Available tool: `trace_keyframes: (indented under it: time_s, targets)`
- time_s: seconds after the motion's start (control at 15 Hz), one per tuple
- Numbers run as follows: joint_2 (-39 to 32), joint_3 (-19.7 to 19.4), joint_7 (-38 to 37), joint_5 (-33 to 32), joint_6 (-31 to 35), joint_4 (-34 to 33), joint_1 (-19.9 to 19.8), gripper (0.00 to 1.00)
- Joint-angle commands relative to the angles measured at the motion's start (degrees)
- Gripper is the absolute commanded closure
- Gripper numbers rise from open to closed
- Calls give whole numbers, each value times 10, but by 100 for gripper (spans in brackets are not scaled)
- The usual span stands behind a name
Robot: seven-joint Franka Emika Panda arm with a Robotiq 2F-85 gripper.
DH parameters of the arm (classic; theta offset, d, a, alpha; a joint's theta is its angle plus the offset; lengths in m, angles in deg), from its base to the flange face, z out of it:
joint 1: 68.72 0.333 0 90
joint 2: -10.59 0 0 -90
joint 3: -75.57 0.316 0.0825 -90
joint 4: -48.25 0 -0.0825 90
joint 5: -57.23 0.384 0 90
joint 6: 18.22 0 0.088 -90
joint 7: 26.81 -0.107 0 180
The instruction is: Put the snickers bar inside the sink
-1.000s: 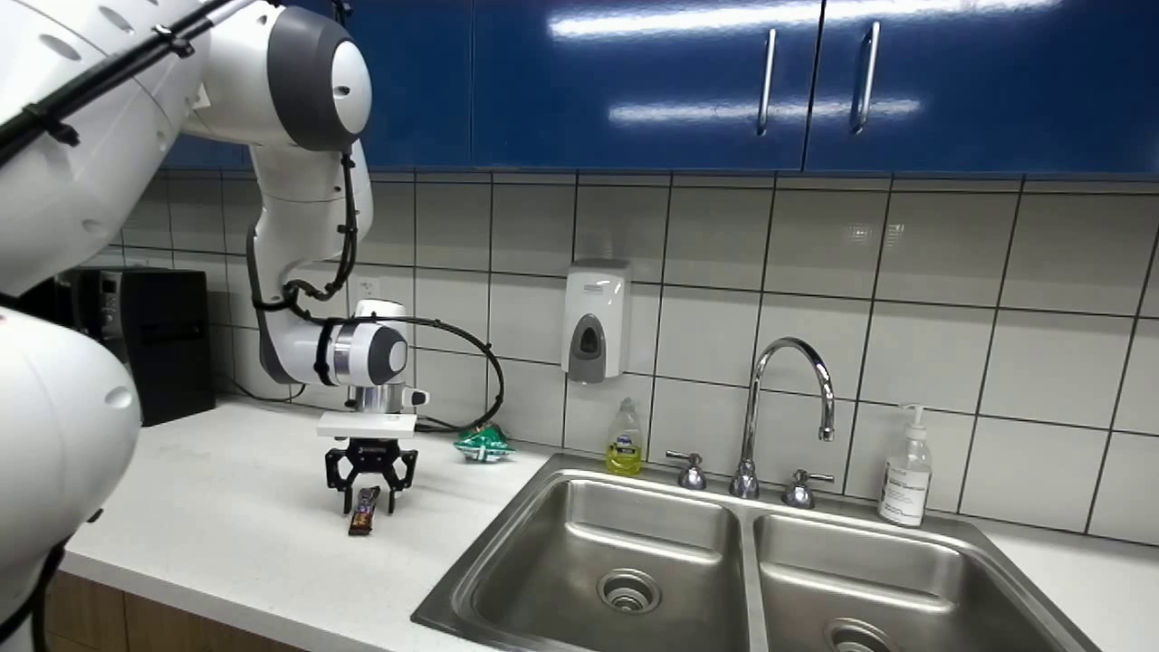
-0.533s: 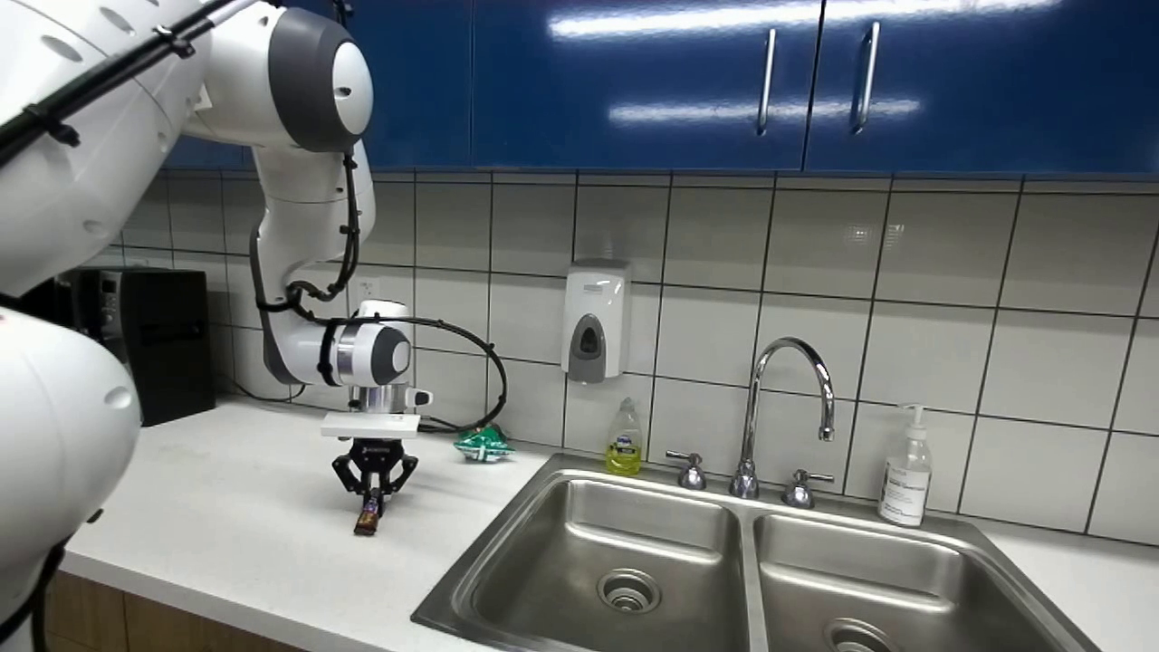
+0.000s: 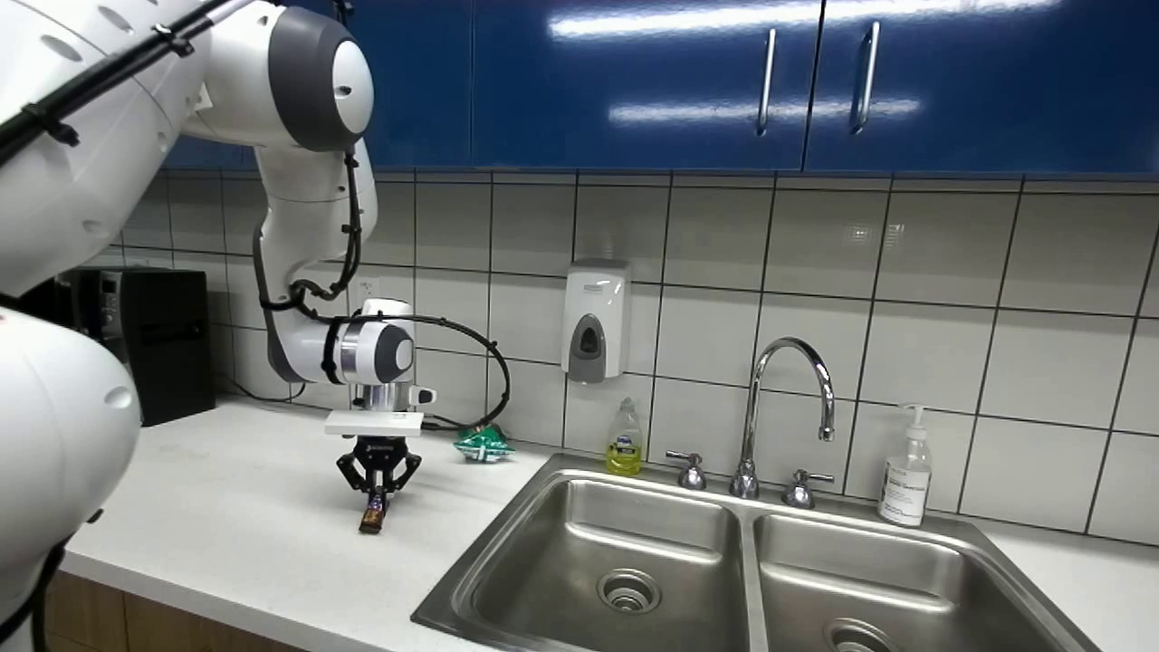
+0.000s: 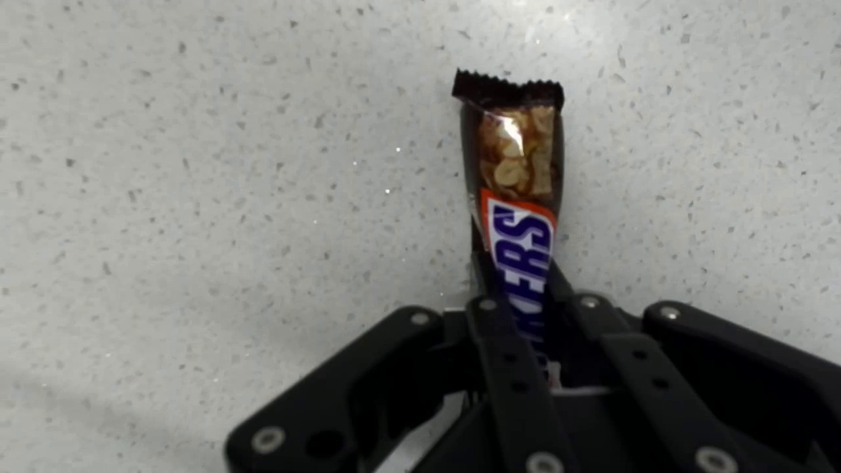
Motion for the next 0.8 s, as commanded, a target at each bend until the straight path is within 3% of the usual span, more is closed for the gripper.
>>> trace_keyframes:
  time_s: [0.0,0.73]
  targets:
    - [24,-5,-17,-14,-32,-7,3,96]
    - [82,-10,-31,-10,-58,5,-3,96]
